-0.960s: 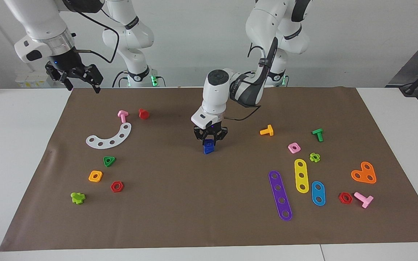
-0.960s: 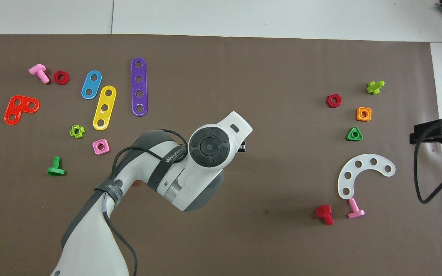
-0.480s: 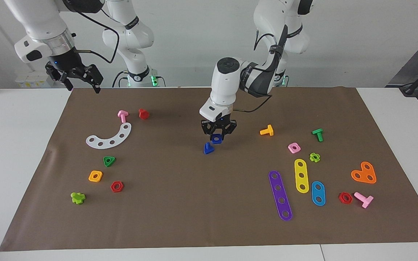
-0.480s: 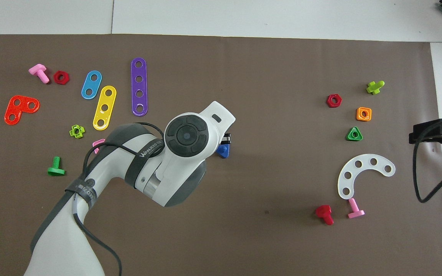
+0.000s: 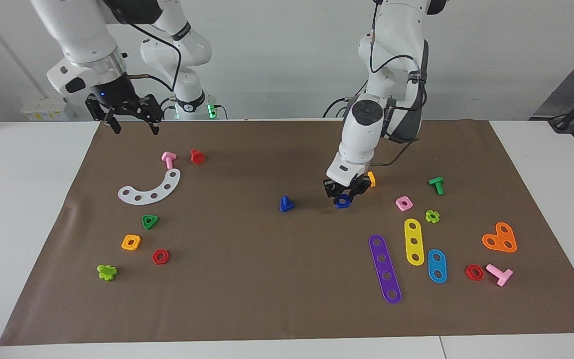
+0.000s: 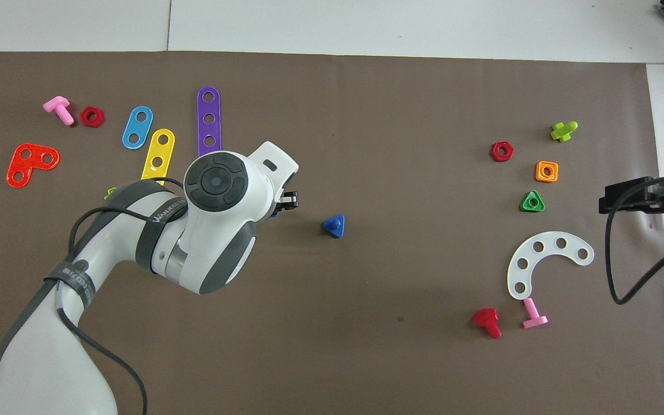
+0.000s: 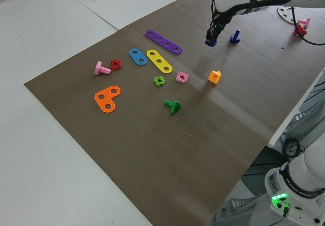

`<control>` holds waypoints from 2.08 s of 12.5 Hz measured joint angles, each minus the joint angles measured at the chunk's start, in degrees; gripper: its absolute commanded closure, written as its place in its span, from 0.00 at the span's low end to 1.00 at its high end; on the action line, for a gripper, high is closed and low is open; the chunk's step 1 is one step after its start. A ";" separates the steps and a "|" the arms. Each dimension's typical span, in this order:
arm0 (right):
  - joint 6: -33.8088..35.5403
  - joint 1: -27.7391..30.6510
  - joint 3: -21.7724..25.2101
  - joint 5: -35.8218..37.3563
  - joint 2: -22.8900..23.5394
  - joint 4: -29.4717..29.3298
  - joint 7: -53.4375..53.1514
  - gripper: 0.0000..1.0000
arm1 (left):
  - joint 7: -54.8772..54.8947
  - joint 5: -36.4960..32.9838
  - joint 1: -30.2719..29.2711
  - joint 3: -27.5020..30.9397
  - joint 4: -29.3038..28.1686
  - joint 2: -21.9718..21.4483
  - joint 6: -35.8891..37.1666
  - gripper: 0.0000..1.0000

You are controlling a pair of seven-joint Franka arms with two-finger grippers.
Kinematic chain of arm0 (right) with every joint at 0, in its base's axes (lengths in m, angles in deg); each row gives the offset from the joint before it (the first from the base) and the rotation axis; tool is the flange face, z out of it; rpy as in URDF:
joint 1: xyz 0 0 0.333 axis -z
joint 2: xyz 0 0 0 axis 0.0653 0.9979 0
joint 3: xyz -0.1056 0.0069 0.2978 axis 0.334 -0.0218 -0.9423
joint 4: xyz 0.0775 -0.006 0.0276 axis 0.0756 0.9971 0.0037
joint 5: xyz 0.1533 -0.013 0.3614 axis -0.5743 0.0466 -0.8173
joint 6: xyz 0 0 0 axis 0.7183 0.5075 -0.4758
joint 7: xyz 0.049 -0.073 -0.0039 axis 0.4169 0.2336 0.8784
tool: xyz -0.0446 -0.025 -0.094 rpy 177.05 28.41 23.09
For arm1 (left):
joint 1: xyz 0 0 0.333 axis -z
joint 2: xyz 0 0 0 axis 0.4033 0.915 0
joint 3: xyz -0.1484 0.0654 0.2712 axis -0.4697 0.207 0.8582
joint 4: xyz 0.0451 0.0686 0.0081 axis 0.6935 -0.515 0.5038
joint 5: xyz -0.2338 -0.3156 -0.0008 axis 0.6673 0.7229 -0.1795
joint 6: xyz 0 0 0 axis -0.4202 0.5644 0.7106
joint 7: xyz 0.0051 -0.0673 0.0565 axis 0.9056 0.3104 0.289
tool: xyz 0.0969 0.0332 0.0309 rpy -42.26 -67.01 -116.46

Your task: Unscrew and place screws in storage area

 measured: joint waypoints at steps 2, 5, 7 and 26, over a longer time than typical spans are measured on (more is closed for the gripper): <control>-5.65 -5.22 -0.21 -0.01 1.20 2.76 -4.86 0.00 | 4.16 0.00 -3.43 0.02 -3.25 -0.52 -3.66 1.00; -14.13 -13.21 -0.40 -0.02 5.92 4.54 -13.87 0.00 | 9.40 0.00 -7.56 -0.04 -6.09 -0.78 -8.08 1.00; -20.42 -18.07 -0.44 -0.02 10.40 4.70 -19.79 0.00 | 12.18 0.00 -9.34 -0.05 -8.33 -1.03 -10.47 1.00; -42.17 -28.23 -0.39 0.06 26.57 9.16 -24.58 0.34 | 31.35 -0.01 -21.51 0.04 4.07 -8.65 9.65 0.00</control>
